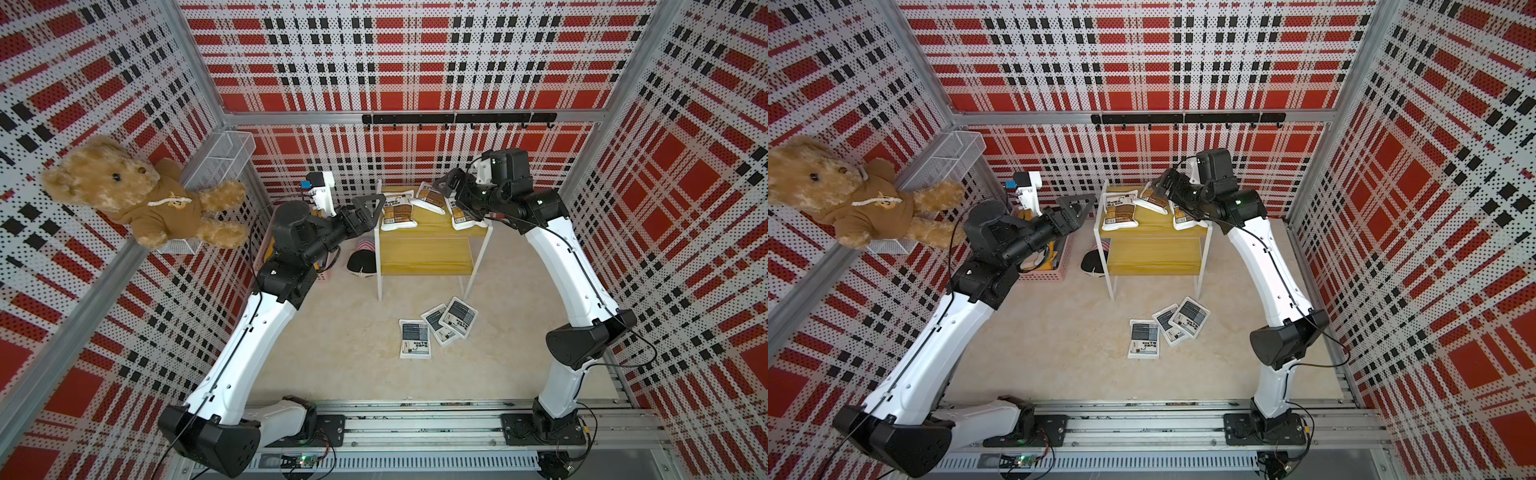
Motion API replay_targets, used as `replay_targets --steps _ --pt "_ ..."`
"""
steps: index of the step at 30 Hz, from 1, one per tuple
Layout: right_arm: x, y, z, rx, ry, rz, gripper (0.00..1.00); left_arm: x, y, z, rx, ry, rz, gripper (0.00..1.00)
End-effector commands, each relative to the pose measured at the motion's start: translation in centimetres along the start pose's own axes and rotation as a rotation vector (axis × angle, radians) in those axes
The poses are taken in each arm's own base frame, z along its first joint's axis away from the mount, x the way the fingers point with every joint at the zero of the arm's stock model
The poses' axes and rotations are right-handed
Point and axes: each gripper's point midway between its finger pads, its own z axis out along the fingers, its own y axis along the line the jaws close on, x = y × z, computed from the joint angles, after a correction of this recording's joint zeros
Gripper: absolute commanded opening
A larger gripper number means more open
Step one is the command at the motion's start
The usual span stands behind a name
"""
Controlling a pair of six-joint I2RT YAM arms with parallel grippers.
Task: Place the bagged coffee beans on the shelf by color
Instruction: Adjust the bagged coffee beans on the shelf.
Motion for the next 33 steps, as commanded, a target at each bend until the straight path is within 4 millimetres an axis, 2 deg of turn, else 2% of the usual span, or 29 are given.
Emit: replay_targets --steps 1,5,12,15,21,25,29,33 --pt "-0.4 2.1 -0.8 -0.053 -0.028 -0.041 1.00 -0.3 -0.2 -0.5 -0.003 -0.013 0.022 0.99" --pt "-0.4 3.9 -1.2 -0.121 -0.034 -0.056 1.00 -0.2 -0.1 -0.3 0.001 -0.010 0.015 0.99" --pt "-0.5 5.5 1.1 -0.191 -0.018 -0.086 1.00 -0.4 -0.4 -0.7 0.005 -0.022 0.018 0.99" --pt "-1.2 6.1 1.8 -0.220 -0.035 -0.095 1.00 -0.2 -0.2 -1.1 0.001 -0.023 0.018 0.99" --pt "-0.9 5.3 5.0 -0.228 0.000 -0.069 1.00 -0.3 0.6 -2.3 -0.020 -0.040 0.005 0.99" --pt "-0.9 4.9 5.7 -0.218 -0.002 -0.066 1.00 -0.3 0.9 -3.1 -0.033 -0.049 0.005 1.00" --pt "0.3 4.0 6.5 -0.199 0.052 -0.037 1.00 -0.2 0.9 -3.3 -0.034 -0.048 0.004 0.99" --pt "1.6 3.1 5.9 -0.154 0.102 -0.025 1.00 -0.3 0.8 -3.3 -0.034 -0.051 0.008 0.99"
